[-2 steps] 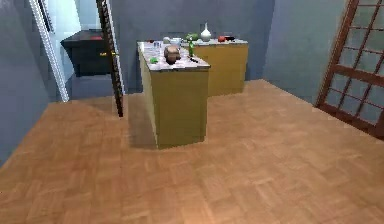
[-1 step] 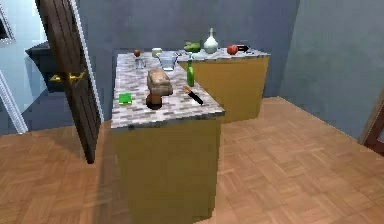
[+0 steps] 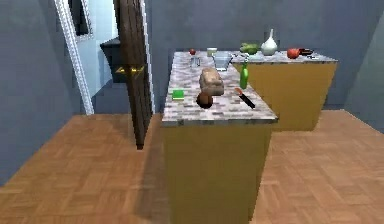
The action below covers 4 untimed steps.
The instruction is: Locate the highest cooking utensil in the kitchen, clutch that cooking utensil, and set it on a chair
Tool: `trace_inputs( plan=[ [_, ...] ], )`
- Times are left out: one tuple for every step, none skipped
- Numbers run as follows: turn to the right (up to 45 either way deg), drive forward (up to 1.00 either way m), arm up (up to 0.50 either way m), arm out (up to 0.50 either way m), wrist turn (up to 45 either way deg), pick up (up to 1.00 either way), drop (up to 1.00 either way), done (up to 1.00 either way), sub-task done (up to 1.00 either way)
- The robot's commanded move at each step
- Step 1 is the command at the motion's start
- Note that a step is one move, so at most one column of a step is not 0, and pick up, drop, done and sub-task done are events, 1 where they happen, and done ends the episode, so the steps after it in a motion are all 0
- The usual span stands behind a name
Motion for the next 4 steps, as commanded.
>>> trace_inputs(
  plan=[
    [0.0,0.05,0.0,0.0,0.0,0.0,0.0,0.0,0.0],
    [45.0,0.0,0.0,0.0,0.0,0.0,0.0,0.0,0.0],
    [15.0,0.0,0.0,0.0,0.0,0.0,0.0,0.0,0.0],
    [0.0,0.8,0.0,0.0,0.0,0.0,0.0,0.0,0.0]
  ],
)
